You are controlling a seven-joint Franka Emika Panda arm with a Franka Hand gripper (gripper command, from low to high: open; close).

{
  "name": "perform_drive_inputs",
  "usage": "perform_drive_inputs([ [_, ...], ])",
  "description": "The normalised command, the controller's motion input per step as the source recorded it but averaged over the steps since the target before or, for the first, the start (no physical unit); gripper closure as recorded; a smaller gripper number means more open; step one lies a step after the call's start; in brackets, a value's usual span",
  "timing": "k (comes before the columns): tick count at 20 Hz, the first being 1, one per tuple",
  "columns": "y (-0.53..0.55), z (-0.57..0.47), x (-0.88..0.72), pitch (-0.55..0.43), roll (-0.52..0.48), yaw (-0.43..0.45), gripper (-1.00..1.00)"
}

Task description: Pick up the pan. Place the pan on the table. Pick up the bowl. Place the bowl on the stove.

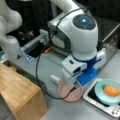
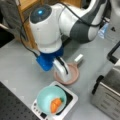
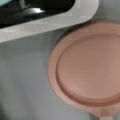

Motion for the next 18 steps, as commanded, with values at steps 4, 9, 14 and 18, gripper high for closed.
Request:
perform_drive_inputs([
  [4, 0.10, -0.08, -0.72, -0.126, -0.274, 0.173, -1.00],
  [9, 0.00, -0.16, -0.72, -0.168, -0.244, 0.220, -1.00],
  [14, 0.02, -0.21, -0.86, -0.185, -0.229, 0.325, -1.00],
  [18, -0.04, -0.19, -0.81, -0.225, -0.139, 0.412, -1.00],
])
